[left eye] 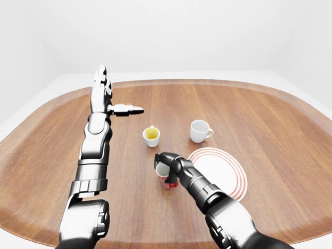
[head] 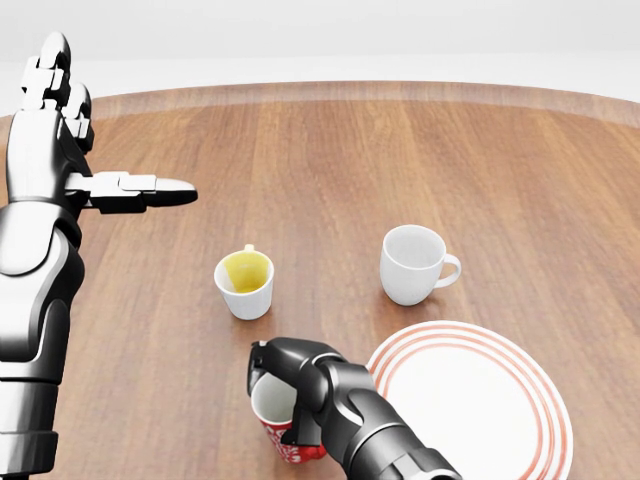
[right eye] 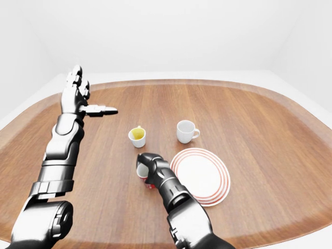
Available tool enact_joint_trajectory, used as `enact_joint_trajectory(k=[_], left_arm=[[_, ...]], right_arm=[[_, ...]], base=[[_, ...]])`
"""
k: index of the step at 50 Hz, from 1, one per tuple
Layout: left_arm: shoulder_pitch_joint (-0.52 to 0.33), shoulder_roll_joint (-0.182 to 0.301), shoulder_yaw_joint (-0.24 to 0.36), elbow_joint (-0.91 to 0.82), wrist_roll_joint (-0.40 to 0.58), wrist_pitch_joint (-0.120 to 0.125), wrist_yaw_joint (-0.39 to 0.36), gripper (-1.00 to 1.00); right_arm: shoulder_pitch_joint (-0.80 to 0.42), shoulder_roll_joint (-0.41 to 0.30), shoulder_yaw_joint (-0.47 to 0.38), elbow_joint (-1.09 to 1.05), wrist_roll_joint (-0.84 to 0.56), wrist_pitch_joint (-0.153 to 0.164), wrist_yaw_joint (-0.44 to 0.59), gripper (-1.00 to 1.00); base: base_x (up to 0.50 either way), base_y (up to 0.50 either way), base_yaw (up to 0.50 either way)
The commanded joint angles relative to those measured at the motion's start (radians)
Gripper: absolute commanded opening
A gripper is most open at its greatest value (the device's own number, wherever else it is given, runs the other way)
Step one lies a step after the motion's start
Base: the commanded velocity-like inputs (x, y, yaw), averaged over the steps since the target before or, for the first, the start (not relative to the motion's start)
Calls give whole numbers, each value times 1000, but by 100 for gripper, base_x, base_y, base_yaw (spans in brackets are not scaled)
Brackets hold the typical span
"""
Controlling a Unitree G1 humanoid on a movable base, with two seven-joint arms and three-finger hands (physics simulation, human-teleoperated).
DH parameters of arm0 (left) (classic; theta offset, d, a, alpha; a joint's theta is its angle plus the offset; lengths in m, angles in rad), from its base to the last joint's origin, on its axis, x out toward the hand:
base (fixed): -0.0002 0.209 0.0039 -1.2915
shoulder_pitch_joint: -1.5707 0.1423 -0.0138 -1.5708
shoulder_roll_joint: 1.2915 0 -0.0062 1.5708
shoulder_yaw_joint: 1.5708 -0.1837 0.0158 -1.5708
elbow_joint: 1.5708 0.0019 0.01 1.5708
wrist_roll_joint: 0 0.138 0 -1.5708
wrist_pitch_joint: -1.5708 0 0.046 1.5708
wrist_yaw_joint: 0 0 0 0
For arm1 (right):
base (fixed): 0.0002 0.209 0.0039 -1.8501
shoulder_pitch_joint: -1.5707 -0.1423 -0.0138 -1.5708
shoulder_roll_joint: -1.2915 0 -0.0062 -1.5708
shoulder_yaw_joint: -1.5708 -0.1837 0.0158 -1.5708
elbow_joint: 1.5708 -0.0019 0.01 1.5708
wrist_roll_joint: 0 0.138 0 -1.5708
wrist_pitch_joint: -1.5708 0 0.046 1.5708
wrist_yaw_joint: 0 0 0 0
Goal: Pick up the red mug and put it on the plate
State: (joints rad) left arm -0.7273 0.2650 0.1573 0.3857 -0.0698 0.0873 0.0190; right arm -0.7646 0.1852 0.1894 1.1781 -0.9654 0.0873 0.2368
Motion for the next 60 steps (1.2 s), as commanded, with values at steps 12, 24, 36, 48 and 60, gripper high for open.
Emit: enact_joint_trajectory(k=[12,24,36,48,60], left_arm=[[-11,6,1,8,-1,0,0,100],[-6,5,1,-5,0,0,1,100],[-1,8,5,-19,0,0,-2,100],[-1,3,1,-22,2,0,-1,100],[3,5,3,-19,1,0,-1,100]], right_arm=[[-29,-18,-11,-188,-29,0,86,-100],[-5,-28,-12,-349,-30,0,160,-100],[38,-54,-18,-492,-36,0,218,-100],[65,-103,-41,-663,-44,0,306,-100],[90,-145,-59,-720,-40,0,326,-100]], base=[[0,0,0],[0,0,0],[0,0,0],[0,0,0],[0,0,0]])
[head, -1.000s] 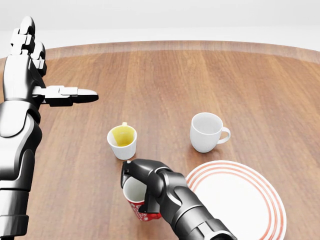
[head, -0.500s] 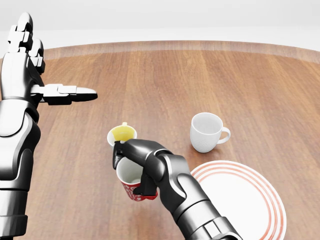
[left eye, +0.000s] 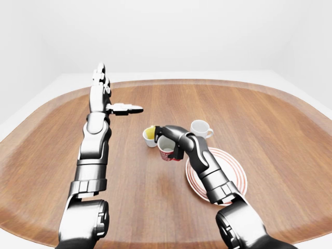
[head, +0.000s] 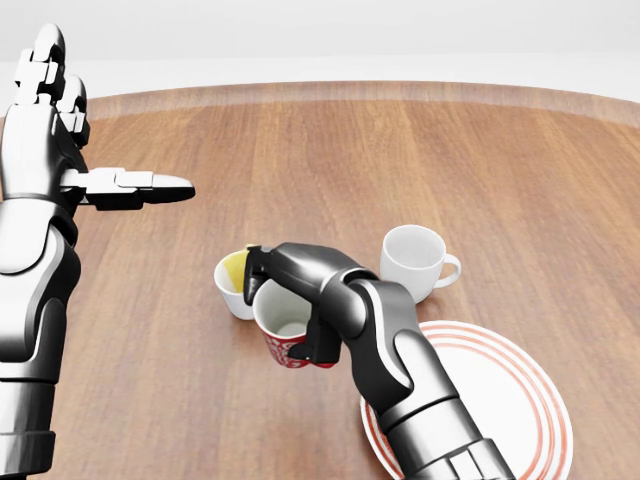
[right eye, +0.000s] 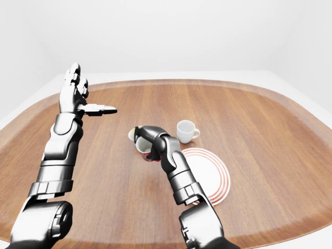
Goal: Pick up the red mug and put it on the plate
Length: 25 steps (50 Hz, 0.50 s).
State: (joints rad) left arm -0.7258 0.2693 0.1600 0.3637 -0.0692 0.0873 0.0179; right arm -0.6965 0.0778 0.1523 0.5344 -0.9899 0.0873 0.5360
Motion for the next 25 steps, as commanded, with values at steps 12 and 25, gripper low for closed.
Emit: enact_joint_trajectory(k=[12,25], left_arm=[[-7,-4,-4,6,6,0,2,100],[-3,-3,-2,-18,6,0,3,100]], right_arm=[[64,-102,-61,-130,15,0,39,-100],[113,-168,-99,-198,40,0,57,-100]], base=[[0,0,0],[0,0,0]])
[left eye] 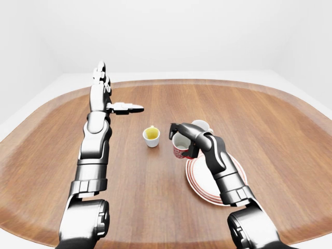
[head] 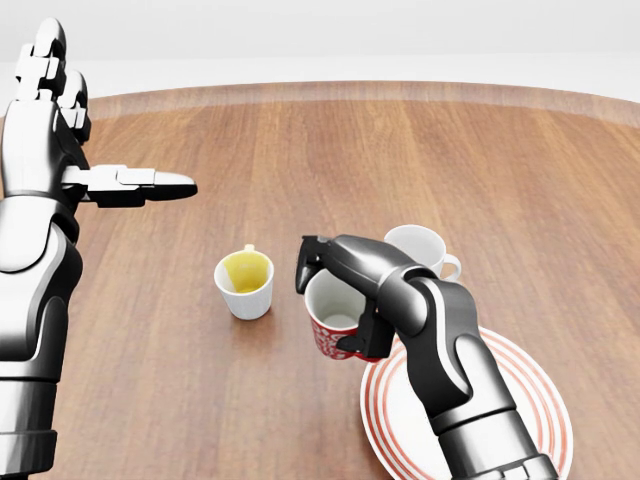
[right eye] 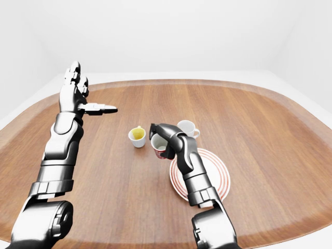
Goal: Pick up the red mug and put it on the plate
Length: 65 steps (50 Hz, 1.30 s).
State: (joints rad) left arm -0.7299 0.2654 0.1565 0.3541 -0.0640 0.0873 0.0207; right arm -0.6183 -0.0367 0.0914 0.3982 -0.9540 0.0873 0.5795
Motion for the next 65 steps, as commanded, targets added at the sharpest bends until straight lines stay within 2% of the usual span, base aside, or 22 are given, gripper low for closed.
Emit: enact_joint_trajectory(k=[1,14,31,48,65], left_arm=[[-1,1,2,-8,0,0,1,100],[0,2,2,-8,1,0,0,100],[1,2,2,-11,0,0,1,100],[4,0,1,10,-1,0,3,100],[7,-2,2,-20,-4,0,4,100]], right_arm=[[37,-59,-41,-65,6,0,15,-100],[87,-108,-74,-130,19,0,31,-100],[135,-155,-110,-112,66,0,-10,-100],[158,-190,-129,32,136,0,-112,-100],[112,-234,-140,189,181,0,-182,-100]], base=[[0,0,0],[0,0,0],[0,0,0],[0,0,0],[0,0,0]])
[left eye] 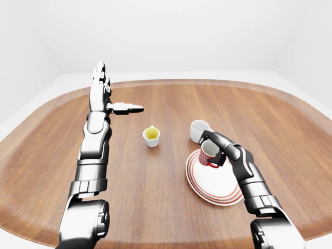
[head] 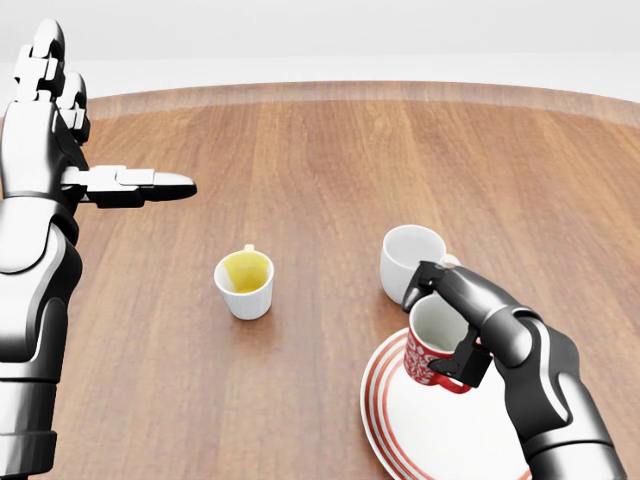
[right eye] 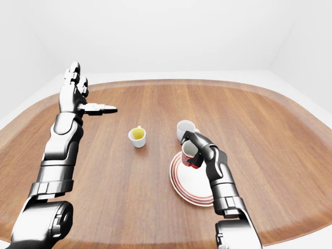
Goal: Pick up the red mug and put it on the plate
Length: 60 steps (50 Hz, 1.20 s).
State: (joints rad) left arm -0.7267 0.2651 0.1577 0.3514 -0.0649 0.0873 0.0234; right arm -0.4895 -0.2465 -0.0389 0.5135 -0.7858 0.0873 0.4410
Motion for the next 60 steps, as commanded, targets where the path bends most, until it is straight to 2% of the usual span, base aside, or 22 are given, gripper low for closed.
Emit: enact_joint_trajectory(k=[1,16,39,60], left_arm=[[6,-2,0,-14,-2,0,2,100],[8,-3,-1,2,-2,0,1,100],[3,-2,1,20,-3,0,6,100],[12,-3,1,4,-5,0,6,100]], right_arm=[[-13,-27,-10,74,11,0,-45,-100],[-13,-33,-7,76,-13,0,-49,-100],[-12,-41,4,256,-6,0,-149,-100],[-19,-48,8,299,-7,0,-173,-100]], base=[[0,0,0],[0,0,0],[0,0,0],[0,0,0]])
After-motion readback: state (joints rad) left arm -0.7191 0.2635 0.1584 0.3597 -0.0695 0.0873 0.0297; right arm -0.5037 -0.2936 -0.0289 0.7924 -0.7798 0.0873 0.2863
